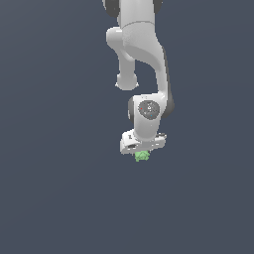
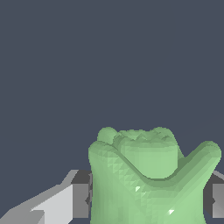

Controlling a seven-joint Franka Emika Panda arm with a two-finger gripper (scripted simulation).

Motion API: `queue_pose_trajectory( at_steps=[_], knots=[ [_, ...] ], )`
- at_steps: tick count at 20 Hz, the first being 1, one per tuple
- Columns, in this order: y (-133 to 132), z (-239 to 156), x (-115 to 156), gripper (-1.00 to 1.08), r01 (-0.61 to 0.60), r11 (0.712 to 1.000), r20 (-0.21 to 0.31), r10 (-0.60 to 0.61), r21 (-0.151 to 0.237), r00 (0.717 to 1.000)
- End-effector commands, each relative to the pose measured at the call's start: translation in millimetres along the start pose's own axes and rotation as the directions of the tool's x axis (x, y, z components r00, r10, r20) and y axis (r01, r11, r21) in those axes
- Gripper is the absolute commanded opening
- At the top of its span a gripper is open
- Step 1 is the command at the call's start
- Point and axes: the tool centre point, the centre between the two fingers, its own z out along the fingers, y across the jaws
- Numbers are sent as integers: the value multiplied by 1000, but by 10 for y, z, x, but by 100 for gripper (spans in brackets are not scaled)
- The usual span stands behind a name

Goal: Pick up the object and move it to a goal position.

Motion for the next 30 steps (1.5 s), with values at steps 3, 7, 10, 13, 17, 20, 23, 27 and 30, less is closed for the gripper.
queue_pose_trajectory(
  at_steps=[3,7,10,13,17,20,23,27,30],
  knots=[
    [31,-110,-40,-100,0,1000,-1,0,0,1000],
    [80,-283,-112,-100,0,1000,-1,0,0,1000],
    [130,-461,-185,-100,0,1000,-1,0,0,1000],
    [191,-683,-275,-100,0,1000,-1,0,0,1000],
    [290,-1040,-418,-100,0,1000,-1,0,0,1000],
    [367,-1324,-530,-100,0,1000,-1,0,0,1000],
    [448,-1619,-645,-100,0,1000,-1,0,0,1000],
    [564,-2042,-807,-100,0,1000,-1,0,1,1000],
    [650,-2350,-921,-100,0,1000,-1,0,2,1000]
  ],
)
